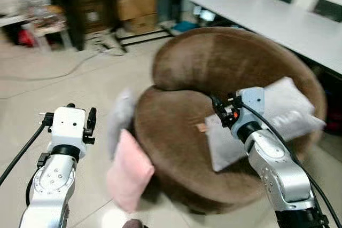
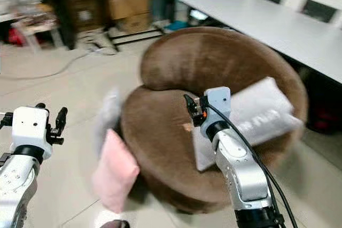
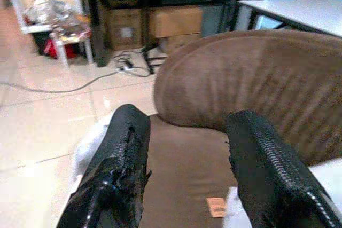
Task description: Move the pillow to the sofa from floor
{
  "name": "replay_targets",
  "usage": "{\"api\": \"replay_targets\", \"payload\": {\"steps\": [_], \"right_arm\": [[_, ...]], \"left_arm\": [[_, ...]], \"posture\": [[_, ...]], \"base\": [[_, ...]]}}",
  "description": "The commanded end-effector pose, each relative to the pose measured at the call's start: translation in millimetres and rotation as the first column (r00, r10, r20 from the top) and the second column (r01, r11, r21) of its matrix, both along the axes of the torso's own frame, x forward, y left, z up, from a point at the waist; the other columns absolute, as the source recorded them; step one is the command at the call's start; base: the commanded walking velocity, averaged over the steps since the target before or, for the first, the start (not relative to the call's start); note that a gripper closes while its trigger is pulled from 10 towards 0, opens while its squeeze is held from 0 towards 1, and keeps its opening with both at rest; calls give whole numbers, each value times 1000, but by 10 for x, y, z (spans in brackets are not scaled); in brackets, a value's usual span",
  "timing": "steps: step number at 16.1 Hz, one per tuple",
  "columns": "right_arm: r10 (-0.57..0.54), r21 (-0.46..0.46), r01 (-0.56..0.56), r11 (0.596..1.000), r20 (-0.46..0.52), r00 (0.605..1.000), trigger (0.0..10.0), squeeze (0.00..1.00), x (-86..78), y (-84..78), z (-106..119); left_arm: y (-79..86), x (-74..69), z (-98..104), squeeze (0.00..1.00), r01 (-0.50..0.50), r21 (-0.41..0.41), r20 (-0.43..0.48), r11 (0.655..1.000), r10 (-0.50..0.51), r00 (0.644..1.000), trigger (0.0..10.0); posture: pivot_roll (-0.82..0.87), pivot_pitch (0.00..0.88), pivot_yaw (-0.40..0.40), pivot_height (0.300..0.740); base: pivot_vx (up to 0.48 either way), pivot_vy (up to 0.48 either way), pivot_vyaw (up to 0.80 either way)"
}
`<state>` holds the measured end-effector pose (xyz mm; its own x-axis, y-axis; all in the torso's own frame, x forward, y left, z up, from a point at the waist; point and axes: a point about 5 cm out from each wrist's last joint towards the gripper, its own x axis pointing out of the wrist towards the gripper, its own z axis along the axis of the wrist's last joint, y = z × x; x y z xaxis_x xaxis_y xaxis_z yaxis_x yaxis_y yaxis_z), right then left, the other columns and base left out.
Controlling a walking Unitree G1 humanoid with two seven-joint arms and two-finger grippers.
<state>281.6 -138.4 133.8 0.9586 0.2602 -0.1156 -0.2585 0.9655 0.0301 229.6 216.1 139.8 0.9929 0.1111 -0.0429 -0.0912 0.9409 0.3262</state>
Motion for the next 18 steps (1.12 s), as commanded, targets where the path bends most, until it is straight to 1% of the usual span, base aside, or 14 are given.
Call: {"api": "replay_targets", "payload": {"steps": [1,6,9,13,15,16,18], "right_arm": [[-25,8,25,1000,1,1000,10000,0,24,-24,13],[-67,4,67,998,-9,998,10000,0,9,-64,-20],[-98,30,98,995,-10,995,10000,0,20,-75,-24],[-97,25,97,995,-14,995,10000,0,24,-60,-33],[-96,24,97,995,-15,995,10000,0,27,-55,-33],[-96,25,97,995,-15,995,10000,0,29,-54,-34],[-98,27,98,995,-14,995,10000,0,30,-56,-35]], "left_arm": [[-25,1,45,0,0,7,27,1000,0,1000,10000],[-58,38,54,0,19,10,42,1000,-19,999,10000],[-71,40,49,0,26,8,41,1000,-26,999,10000],[-82,43,49,0,29,3,43,1000,-29,999,10000],[-95,45,63,0,41,25,49,999,-42,998,10000],[-104,47,68,0,49,33,50,998,-50,997,10000],[-108,52,63,0,41,-25,54,999,-39,998,10000]], "posture": [[9,0,-69,740],[-4,0,-60,740],[-1,0,-62,740],[2,0,-67,740],[2,0,-68,740],[2,0,-67,740],[2,0,-67,740]], "base": [[0,0,800],[0,0,800],[0,0,0],[0,0,0],[0,0,0],[0,-356,0],[0,-255,0]]}}
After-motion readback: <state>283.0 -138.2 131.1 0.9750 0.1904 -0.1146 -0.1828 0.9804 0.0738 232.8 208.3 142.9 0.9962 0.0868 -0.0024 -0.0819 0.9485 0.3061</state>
